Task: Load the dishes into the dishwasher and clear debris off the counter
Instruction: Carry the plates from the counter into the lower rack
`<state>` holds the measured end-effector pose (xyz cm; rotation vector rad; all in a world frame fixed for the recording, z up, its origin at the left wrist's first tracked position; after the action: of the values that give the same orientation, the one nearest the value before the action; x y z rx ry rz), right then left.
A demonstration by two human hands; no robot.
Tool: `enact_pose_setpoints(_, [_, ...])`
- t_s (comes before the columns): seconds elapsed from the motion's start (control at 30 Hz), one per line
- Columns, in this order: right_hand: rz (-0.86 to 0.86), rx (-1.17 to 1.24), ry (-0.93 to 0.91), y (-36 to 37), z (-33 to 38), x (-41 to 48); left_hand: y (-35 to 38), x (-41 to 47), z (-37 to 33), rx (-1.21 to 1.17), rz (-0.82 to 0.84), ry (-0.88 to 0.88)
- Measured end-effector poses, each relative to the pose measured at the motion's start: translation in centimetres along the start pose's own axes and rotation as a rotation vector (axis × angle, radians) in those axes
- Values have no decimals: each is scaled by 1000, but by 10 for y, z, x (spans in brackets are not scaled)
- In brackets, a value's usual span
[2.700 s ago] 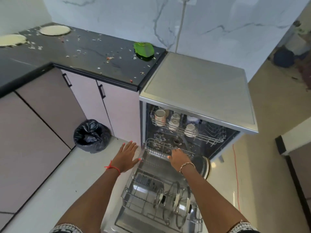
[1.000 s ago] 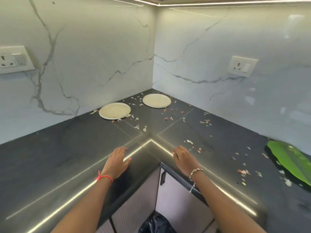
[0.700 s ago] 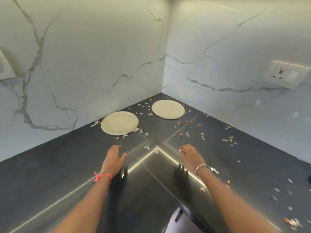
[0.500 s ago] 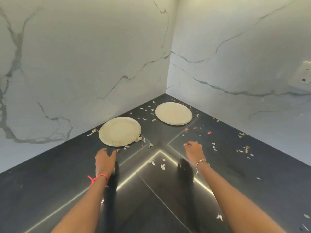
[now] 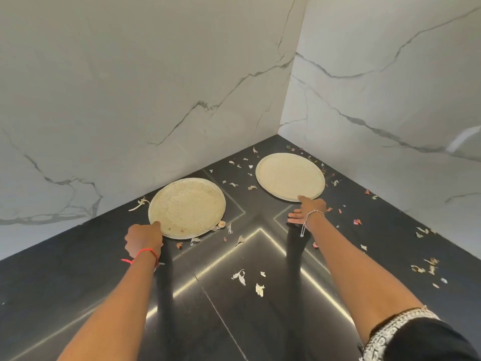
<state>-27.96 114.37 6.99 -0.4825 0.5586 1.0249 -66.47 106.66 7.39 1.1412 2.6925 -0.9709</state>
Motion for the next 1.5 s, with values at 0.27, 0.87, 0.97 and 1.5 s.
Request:
enact_pose_setpoints(0.27, [-12, 31, 82, 8, 6, 48, 0, -2, 0, -133, -59, 1])
enact_pose_setpoints(0.87, [121, 583, 44, -29, 7, -15, -14, -8, 7, -626, 137, -158])
enact_pose_setpoints(0.97, [120, 582, 15, -49, 6, -44, -17, -20, 0, -647, 223, -140])
enact_pose_setpoints(1.5, [-41, 687, -163, -197, -95, -189, 7, -147, -11, -788, 901, 5])
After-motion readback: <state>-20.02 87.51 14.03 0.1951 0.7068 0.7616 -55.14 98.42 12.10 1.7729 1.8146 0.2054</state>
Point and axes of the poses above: each hand's wrist, its own x-axis towards the middle knuckle, its own y-axis out of the palm, z = x × y, the point moved 3 cm from there along x, towards the middle knuckle, and after that the axes turned 5 degrees about y, right-handed, at the moved point
